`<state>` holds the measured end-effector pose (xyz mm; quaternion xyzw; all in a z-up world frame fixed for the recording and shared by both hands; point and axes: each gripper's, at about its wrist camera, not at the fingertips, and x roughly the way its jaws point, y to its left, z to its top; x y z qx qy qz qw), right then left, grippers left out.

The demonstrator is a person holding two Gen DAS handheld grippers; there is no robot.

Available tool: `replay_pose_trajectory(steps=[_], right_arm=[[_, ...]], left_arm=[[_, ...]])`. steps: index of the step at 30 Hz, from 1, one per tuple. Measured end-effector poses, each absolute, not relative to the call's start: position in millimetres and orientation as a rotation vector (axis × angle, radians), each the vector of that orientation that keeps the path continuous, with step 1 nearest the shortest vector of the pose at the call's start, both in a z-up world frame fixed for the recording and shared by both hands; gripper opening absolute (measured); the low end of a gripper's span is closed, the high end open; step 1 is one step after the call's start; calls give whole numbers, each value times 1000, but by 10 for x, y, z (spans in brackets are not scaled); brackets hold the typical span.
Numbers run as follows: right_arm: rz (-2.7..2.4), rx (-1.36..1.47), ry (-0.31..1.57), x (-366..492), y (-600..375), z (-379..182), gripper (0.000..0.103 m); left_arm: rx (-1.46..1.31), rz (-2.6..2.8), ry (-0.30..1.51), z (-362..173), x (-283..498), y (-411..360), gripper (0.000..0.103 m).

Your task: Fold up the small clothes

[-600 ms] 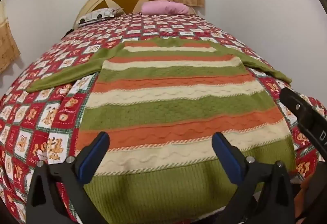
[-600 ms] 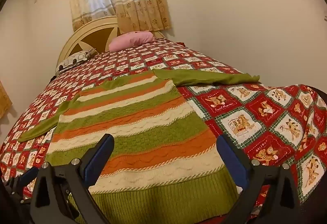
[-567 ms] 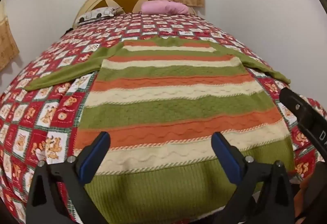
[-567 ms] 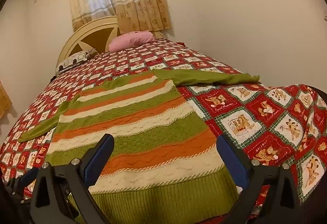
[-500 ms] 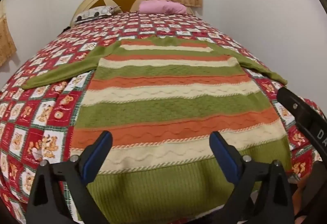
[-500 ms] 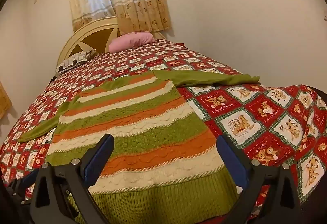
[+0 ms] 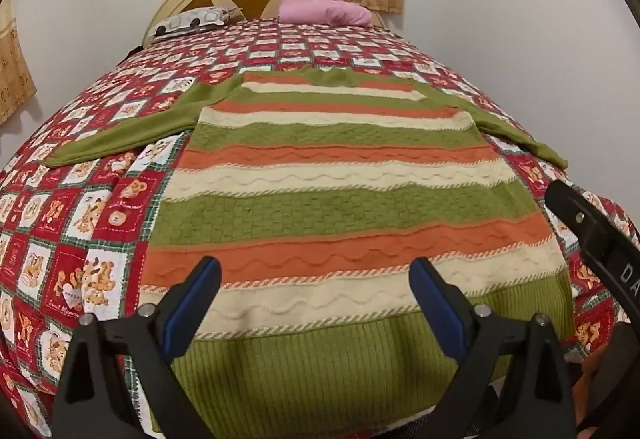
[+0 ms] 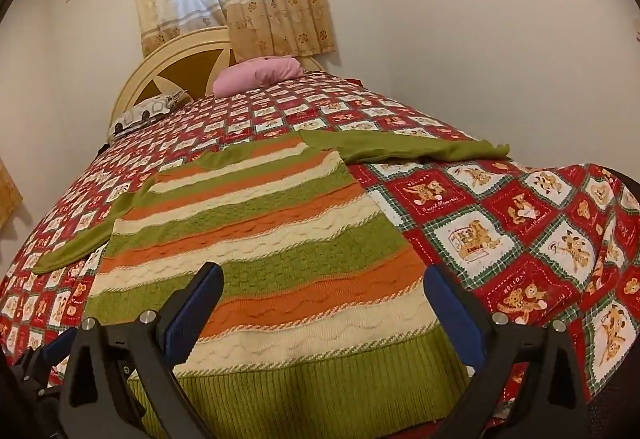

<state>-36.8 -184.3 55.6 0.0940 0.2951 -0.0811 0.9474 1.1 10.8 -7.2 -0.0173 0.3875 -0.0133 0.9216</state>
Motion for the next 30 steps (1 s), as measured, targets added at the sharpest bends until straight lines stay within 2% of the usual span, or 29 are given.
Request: replay_pose_trajectory(steps=[30], right_arm=[[-162, 208, 633, -326, -1901, 504, 100]], left_arm=[[-25, -21, 810, -98, 4, 115, 97]])
